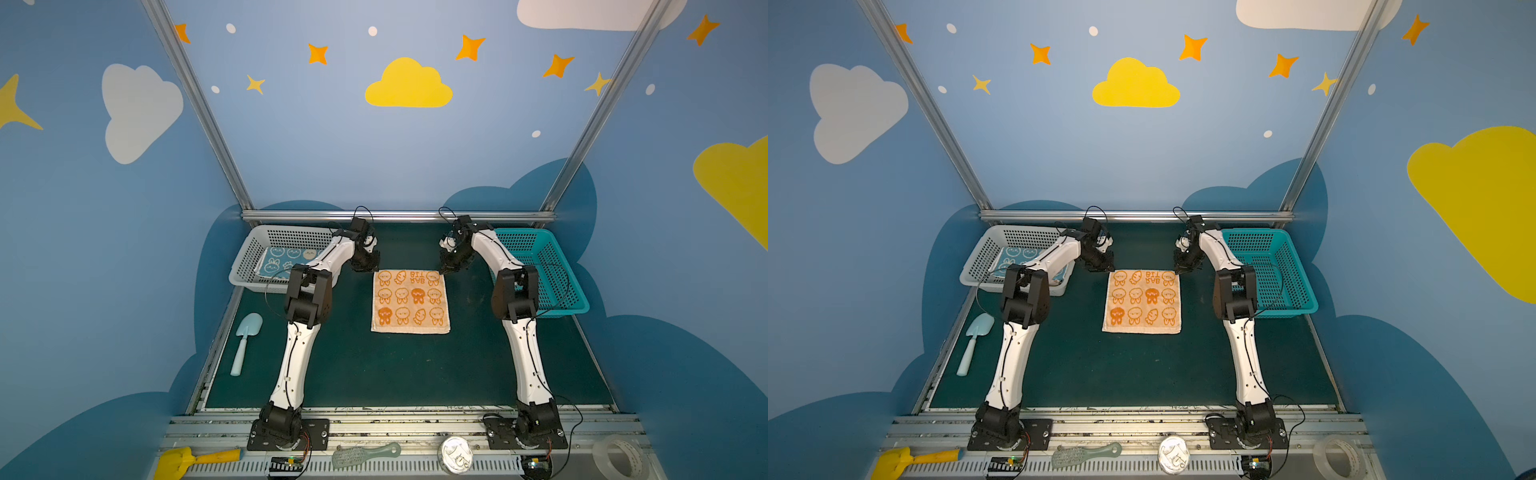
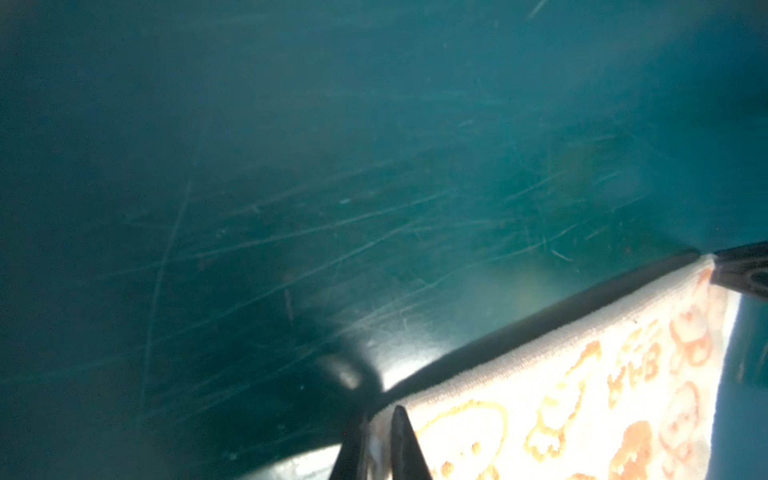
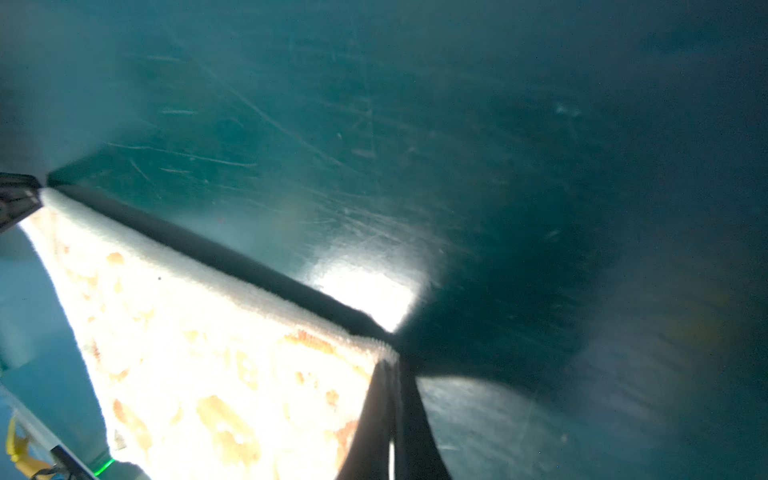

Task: Fold and stack the towels
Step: 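Grasp the far edge of the orange towel with both grippers, then fold the held far edge over toward the robot with both grippers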

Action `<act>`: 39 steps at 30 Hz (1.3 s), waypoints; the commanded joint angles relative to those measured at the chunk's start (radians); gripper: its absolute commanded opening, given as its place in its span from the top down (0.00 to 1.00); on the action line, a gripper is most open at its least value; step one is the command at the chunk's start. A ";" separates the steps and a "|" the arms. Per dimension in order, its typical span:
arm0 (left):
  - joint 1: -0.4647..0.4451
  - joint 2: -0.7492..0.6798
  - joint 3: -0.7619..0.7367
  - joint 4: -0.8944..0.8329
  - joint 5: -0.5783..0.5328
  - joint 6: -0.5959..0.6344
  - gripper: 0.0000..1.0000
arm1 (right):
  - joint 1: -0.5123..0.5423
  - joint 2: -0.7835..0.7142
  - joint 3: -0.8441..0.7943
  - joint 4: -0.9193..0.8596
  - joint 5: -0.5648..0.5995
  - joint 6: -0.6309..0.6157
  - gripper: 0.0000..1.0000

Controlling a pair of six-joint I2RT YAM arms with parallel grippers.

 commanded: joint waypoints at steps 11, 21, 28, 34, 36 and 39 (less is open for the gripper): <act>0.009 -0.047 -0.044 0.007 0.008 0.021 0.97 | -0.015 -0.068 0.000 -0.018 -0.058 0.017 1.00; 0.017 -0.233 -0.189 0.119 -0.017 0.022 0.97 | -0.015 -0.205 -0.072 0.004 -0.071 0.035 1.00; 0.021 -0.338 -0.298 0.158 -0.017 0.015 0.97 | -0.015 -0.292 -0.184 0.010 -0.053 0.036 1.00; 0.017 -0.461 -0.467 0.225 -0.017 -0.026 0.97 | -0.014 -0.375 -0.307 0.011 -0.025 0.059 1.00; 0.016 -0.499 -0.524 0.247 -0.018 -0.041 0.97 | -0.012 -0.405 -0.356 0.016 -0.018 0.072 1.00; 0.007 -0.557 -0.617 0.288 -0.016 -0.064 0.97 | -0.008 -0.455 -0.455 0.047 -0.012 0.094 1.00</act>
